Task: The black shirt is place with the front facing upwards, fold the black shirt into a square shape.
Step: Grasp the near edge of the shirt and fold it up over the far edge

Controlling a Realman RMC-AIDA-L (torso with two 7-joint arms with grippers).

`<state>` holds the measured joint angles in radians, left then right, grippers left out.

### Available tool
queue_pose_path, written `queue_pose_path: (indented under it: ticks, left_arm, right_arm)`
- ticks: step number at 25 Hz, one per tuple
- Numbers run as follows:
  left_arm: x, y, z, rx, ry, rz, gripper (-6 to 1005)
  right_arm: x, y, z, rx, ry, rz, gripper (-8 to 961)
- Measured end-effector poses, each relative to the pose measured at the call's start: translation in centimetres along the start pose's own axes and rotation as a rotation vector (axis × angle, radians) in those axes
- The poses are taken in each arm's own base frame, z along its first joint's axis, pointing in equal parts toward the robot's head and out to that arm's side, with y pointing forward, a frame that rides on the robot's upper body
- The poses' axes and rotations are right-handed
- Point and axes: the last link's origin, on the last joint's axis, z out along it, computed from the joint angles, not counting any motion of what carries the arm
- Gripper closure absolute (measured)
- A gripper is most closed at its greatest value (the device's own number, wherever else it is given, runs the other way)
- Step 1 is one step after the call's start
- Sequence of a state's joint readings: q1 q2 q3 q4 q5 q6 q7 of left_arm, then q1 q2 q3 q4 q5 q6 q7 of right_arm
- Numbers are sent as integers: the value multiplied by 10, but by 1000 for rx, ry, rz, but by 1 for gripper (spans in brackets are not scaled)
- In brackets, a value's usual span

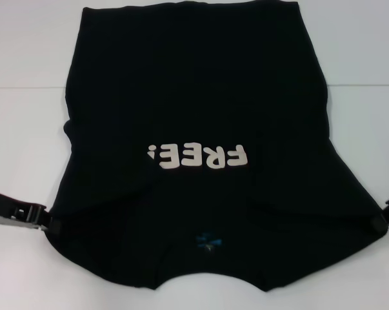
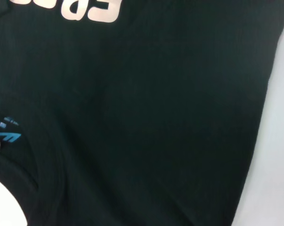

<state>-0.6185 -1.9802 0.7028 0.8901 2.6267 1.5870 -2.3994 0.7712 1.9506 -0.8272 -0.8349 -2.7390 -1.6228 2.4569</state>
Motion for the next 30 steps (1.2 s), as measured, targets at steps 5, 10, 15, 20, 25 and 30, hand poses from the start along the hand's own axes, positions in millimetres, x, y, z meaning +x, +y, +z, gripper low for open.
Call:
queue_pose_path:
  ticks: [5, 10, 15, 20, 25, 30]
  left_arm:
    - [-16, -4, 2, -79, -59, -32, 973]
    - [-46, -8, 2, -189, -146, -65, 974]
    - [-73, -8, -2, -277, -220, -99, 974]
    - [-85, -7, -1, -292, -281, -104, 974]
    - [-74, -1, -1, -318, -246, -88, 973]
    - [-38, 5, -11, -368, -55, -75, 973]
  right_arm:
    - [14, -1, -2, -36, 45, -28, 895]
    - [41, -3, 1, -101, 102, -50, 889]
    - [67, -5, 2, -175, 144, -59, 883]
    - [83, -6, 3, -210, 171, -69, 877]
    - [77, -9, 5, -235, 96, -24, 871]
    - [59, -17, -6, -285, -83, 72, 864]
